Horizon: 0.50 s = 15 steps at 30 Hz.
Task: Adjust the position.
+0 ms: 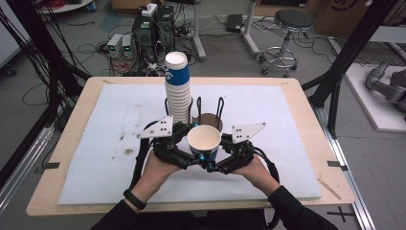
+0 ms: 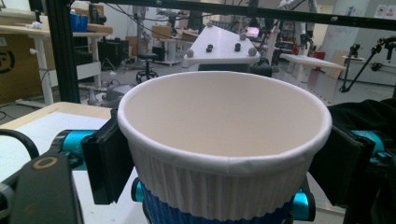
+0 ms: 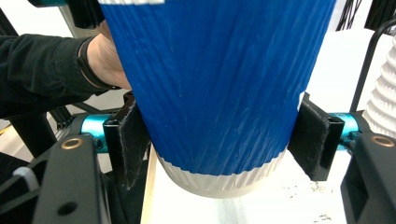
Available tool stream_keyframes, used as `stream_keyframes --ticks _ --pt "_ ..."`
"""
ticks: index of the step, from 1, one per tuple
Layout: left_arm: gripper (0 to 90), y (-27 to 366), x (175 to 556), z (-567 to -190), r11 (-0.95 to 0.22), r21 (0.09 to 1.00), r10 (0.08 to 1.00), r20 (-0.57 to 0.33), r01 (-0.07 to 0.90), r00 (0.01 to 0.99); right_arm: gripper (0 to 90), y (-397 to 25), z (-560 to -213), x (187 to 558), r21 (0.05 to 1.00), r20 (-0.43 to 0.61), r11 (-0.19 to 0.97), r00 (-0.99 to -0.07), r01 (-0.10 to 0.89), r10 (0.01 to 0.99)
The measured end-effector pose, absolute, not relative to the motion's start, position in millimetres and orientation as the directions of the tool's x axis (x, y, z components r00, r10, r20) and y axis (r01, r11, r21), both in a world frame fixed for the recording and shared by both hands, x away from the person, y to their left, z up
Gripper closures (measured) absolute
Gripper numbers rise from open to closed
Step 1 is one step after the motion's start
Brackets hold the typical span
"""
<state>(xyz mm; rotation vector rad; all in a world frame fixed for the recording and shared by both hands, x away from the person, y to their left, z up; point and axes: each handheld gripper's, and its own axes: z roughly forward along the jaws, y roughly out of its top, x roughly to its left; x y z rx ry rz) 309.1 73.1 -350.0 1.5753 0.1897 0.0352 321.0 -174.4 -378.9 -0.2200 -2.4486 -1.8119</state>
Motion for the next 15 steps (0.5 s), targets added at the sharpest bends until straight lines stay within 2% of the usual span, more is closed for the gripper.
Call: stream_keyframes --ticks 9,13,15 --pt "21.1 74.5 309.0 -348.8 -0.026 0.996 0.151 -0.075 0.08 0.986 28.7 -171.9 -380.4 319.5 0.943 0.156 0.286 -0.985 0.172 0.077" --pt "21.4 74.1 307.9 -349.4 -0.047 0.997 0.167 -0.051 0.059 0.985 21.8 -170.7 -379.3 317.6 0.948 0.158 0.263 -0.982 0.18 0.101" --pt "21.7 73.7 308.0 -350.2 -0.055 0.997 0.168 -0.048 0.058 0.985 21.6 -170.8 -377.9 317.1 0.954 0.157 0.241 -0.982 0.177 0.1"
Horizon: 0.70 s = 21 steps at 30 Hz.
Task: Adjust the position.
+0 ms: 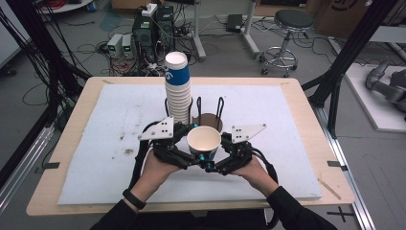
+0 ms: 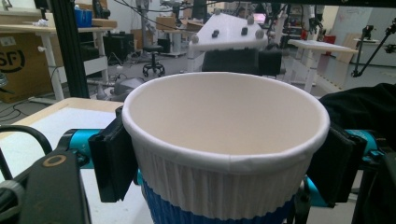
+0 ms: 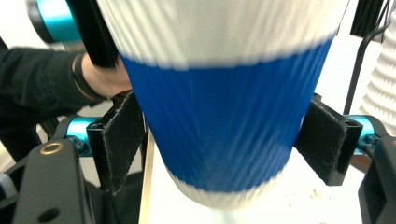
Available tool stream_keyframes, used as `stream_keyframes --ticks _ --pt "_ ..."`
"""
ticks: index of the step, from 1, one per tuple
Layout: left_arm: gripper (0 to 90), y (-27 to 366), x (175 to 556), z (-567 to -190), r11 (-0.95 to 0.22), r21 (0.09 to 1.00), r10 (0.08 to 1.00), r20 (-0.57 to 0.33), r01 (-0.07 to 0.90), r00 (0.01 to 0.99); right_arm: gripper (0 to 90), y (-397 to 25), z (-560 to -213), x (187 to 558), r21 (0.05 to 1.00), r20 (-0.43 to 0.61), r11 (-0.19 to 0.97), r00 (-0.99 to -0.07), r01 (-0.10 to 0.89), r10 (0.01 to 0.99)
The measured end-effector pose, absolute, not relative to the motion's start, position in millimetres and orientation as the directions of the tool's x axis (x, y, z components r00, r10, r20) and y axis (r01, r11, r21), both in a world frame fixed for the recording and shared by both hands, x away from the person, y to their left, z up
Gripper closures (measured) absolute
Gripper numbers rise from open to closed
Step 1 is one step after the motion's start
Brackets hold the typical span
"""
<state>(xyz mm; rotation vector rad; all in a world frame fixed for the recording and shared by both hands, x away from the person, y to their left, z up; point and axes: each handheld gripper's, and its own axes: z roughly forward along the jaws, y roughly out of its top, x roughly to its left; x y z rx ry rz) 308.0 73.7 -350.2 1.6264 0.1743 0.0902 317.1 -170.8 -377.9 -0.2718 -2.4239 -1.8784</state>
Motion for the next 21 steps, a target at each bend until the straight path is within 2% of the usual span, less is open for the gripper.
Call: stream_keyframes --ticks 5,11,21 --pt "22.0 71.5 306.8 -350.7 -0.072 0.996 0.171 -0.032 0.044 0.985 21.3 -169.5 -378.1 317.0 0.954 0.178 0.225 -0.978 0.199 0.107" --pt "22.2 70.1 306.5 -351.4 -0.077 0.996 0.167 -0.029 0.043 0.986 25.2 -169.0 -379.2 317.2 0.954 0.195 0.213 -0.976 0.213 0.101" --pt "14.3 75.1 306.9 -350.1 -0.056 0.997 0.158 -0.051 0.06 0.986 25.2 -170.7 -378.3 318.0 0.955 0.173 0.226 -0.979 0.192 0.104"
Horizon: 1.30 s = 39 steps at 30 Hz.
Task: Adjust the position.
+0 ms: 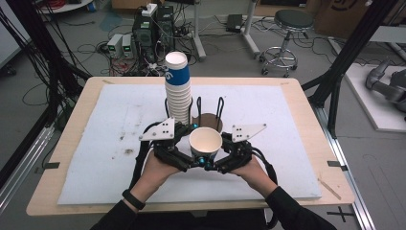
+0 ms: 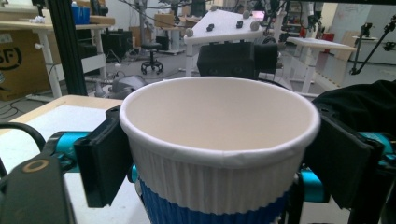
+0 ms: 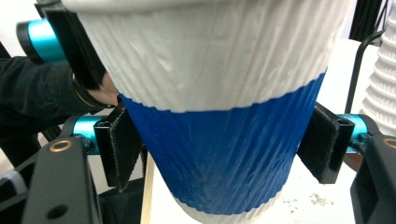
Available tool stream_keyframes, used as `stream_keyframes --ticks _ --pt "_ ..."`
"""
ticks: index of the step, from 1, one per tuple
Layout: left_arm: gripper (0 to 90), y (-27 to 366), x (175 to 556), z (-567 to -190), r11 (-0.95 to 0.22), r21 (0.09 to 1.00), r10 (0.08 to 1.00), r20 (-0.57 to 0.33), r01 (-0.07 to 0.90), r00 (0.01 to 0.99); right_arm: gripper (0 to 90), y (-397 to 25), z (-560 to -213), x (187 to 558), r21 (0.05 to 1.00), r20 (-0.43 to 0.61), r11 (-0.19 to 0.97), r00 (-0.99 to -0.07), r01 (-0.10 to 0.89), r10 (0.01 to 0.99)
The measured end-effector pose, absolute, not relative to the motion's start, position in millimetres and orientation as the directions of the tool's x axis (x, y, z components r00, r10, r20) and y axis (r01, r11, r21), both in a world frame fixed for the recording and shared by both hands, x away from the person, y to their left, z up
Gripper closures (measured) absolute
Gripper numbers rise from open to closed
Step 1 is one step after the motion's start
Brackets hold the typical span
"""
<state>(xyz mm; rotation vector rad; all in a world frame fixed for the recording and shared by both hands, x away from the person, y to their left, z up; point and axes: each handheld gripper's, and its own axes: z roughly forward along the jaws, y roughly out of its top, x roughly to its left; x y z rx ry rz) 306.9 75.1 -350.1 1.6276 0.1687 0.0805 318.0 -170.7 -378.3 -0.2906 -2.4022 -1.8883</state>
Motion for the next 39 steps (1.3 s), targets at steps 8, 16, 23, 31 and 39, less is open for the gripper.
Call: stream_keyframes --ticks 8,16,23,31,39 --pt "13.6 90 307 -349 -0.05 0.997 0.182 -0.043 0.053 0.982 25.3 -178 -376 321 0.959 0.166 0.213 -0.979 0.189 0.12" --pt "13.1 98 305 -361 -0.081 0.995 0.2 -0.039 0.056 0.979 25.3 -185 -373 324 0.963 0.173 0.184 -0.975 0.197 0.138" --pt "13.1 90 304 -370 -0.124 0.99 0.2 -0.036 0.061 0.979 25.3 -187 -371 324 0.966 0.179 0.163 -0.974 0.201 0.142" --pt "13.1 77 303 -385 -0.166 0.983 0.211 -0.046 0.082 0.976 25.3 -186 -371 322 0.967 0.191 0.147 -0.973 0.209 0.13" --pt "14.9 69 302 -391 -0.169 0.98 0.213 -0.068 0.105 0.975 25.3 -179 -372 318 0.966 0.186 0.162 -0.976 0.203 0.113"
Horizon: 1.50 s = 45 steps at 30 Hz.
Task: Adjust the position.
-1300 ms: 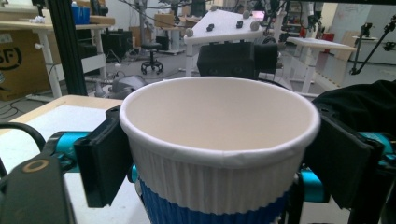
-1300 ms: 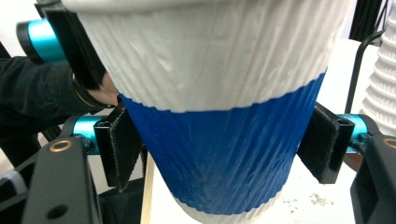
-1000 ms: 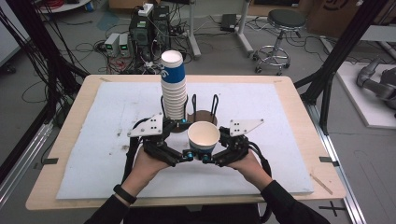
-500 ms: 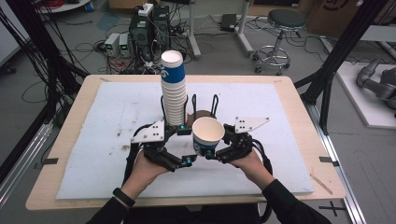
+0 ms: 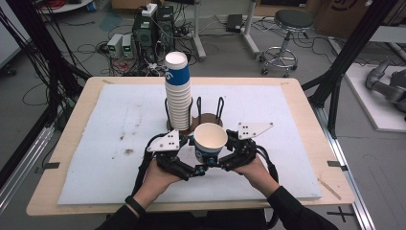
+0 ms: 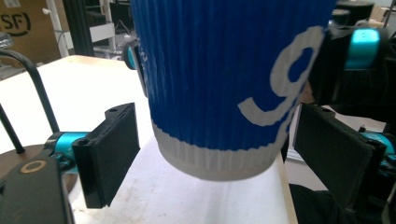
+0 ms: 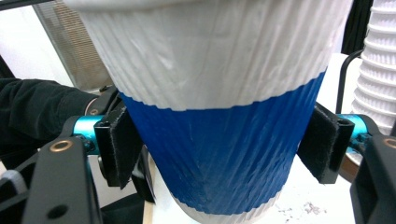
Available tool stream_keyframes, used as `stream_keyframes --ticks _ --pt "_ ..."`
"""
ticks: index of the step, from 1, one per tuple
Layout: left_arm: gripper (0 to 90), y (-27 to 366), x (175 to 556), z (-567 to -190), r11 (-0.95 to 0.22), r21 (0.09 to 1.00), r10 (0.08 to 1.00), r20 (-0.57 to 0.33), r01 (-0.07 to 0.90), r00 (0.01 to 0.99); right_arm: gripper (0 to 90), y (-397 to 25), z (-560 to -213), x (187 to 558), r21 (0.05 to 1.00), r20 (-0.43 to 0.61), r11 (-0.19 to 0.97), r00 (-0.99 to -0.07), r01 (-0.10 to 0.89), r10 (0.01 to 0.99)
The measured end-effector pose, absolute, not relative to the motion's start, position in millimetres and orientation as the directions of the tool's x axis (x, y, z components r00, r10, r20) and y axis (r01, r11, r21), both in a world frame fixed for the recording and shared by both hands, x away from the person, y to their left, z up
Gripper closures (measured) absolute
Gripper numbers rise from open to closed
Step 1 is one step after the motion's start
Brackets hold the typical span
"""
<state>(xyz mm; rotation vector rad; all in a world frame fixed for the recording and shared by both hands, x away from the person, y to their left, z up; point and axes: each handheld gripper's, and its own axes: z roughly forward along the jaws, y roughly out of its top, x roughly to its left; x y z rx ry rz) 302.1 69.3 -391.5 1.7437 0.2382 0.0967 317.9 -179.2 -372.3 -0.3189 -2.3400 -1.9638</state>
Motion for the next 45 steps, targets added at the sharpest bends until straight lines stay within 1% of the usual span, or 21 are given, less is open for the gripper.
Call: stream_keyframes --ticks 4,7,9,11,15,17,19,24,27,29,32,35,36,42,45 --pt "20.3 67 301 -393 -0.171 0.98 0.202 -0.07 0.106 0.977 25.3 -177 -373 317 0.966 0.183 0.165 -0.977 0.199 0.109" --pt "26.7 68 301 -394 -0.174 0.98 0.199 -0.064 0.099 0.978 25.3 -175 -374 316 0.965 0.181 0.174 -0.978 0.198 0.107" --pt "29.3 69 302 -394 -0.168 0.98 0.197 -0.073 0.107 0.978 25.3 -175 -374 316 0.965 0.181 0.174 -0.978 0.197 0.102" --pt "29.7 69 302 -395 -0.169 0.979 0.199 -0.075 0.109 0.977 25.3 -174 -374 316 0.965 0.18 0.176 -0.978 0.197 0.105" --pt "30.1 69 302 -397 -0.163 0.98 0.193 -0.08 0.112 0.978 24.0 -174 -375 316 0.961 0.188 0.183 -0.976 0.205 0.106" --pt "30.1 70 302 -398 -0.162 0.98 0.192 -0.087 0.119 0.978 21.9 -174 -375 317 0.96 0.191 0.185 -0.976 0.208 0.103" --pt "30.2 70 303 -399 -0.166 0.979 0.194 -0.086 0.119 0.977 19.6 -174 -373 316 0.965 0.177 0.175 -0.978 0.194 0.11" --pt "30.2 70 303 -402 -0.175 0.976 0.191 -0.092 0.127 0.977 17.2 -176 -368 316 0.965 0.194 0.157 -0.974 0.211 0.113" --pt "30.2 68 303 -403 -0.178 0.976 0.184 -0.093 0.126 0.978 17.3 -177 -367 315 0.967 0.189 0.152 -0.975 0.206 0.12" --pt "30.2 68 303 -403 -0.177 0.976 0.186 -0.094 0.127 0.978 21.2 -177 -367 315 0.968 0.171 0.16 -0.977 0.191 0.126" --pt "28.8 68 303 -403 -0.166 0.977 0.173 -0.108 0.137 0.979 21.9 -177 -367 315 0.97 0.169 0.156 -0.978 0.187 0.121" --pt "20.6 67 303 -401 -0.139 0.978 0.174 -0.127 0.152 0.977 22.7 -176 -367 314 0.97 0.164 0.16 -0.979 0.182 0.12" --pt "20.2 67 303 -399 -0.131 0.98 0.17 -0.128 0.151 0.977 22.8 -176 -368 314 0.972 0.157 0.16 -0.981 0.174 0.118" --pt "20.2 68 301 -394 -0.105 0.985 0.175 -0.118 0.138 0.978 23.0 -172 -369 311 0.971 0.155 0.165 -0.982 0.172 0.112" --pt "23.1 69 301 -394 -0.111 0.985 0.171 -0.114 0.134 0.979 23.0 -170 -370 310 0.971 0.153 0.168 -0.982 0.17 0.11"
